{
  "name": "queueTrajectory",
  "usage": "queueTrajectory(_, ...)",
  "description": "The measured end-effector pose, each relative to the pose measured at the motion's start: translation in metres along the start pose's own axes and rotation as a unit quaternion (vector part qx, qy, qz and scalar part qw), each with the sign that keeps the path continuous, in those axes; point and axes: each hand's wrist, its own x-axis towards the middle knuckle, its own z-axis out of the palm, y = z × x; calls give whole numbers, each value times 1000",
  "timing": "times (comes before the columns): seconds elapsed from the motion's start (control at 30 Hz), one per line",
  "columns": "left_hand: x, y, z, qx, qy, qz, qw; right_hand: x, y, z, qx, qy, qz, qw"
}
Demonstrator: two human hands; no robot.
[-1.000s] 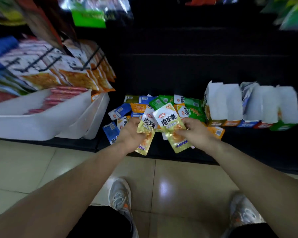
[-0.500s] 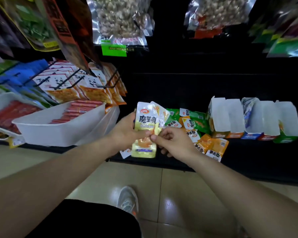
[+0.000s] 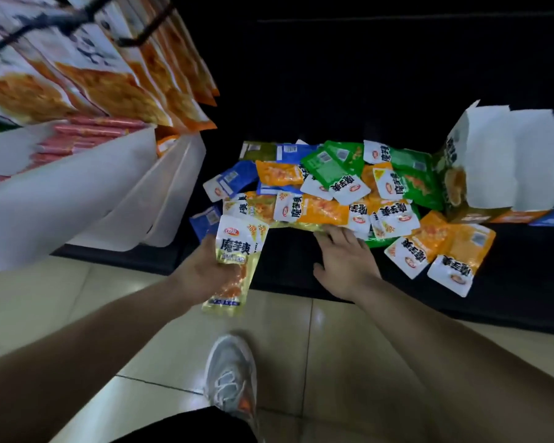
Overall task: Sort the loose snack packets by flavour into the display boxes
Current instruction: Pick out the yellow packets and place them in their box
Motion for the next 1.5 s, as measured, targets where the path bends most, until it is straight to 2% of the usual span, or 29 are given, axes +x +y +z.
queueTrajectory(0.1,7,-15,8,8,16,-19,1000,16,1,10,-63,55,-3,996)
queueTrajectory(0.2,18,-27,15,-27,29,-40,998,25,7,14,-60,85,3,995)
queueTrajectory(0.4,30,-32,28,-66,44,-50,996,5,1,19,-79,39,-43,995)
queueTrajectory(0.5,28,-28,35,-58,52,-44,996,-15,0,31,-53,66,-49,995)
queueTrajectory(0.63,25,-33,41,-50,63,-46,996,-21,6,34,8,54,-26,998)
queueTrajectory(0.77,19,-38,48,-73,64,-69,993,-19,10,23,0,-8,37,999)
queueTrajectory(0.87,18,-39,54,-92,61,-71,991,-20,13,17,77,-27,29,996)
queueTrajectory(0.93,18,-39,56,-90,59,-69,992,-18,14,13,141,3,7,990)
queueTrajectory(1.0,20,-37,56,-99,56,-73,991,-12,15,6,193,71,1,979)
queueTrajectory(1.1,23,-32,50,-110,69,-81,988,-3,12,-4,138,222,-66,963)
queueTrajectory(1.13,23,-32,48,-109,76,-80,988,-2,11,-4,102,239,-91,961)
queueTrajectory(1.17,23,-31,45,-110,83,-79,987,-3,10,-3,67,213,-107,969)
queueTrajectory(1.27,22,-31,39,-113,117,-84,983,-15,9,11,-21,30,-102,994)
queueTrajectory(1.3,23,-32,38,-109,126,-87,982,-19,9,16,-24,7,-94,995)
queueTrajectory(1.4,26,-38,38,-101,136,-86,982,-18,6,21,-11,53,-26,998)
queueTrajectory(1.5,24,-38,40,-96,121,-91,984,-9,1,21,-81,57,63,993)
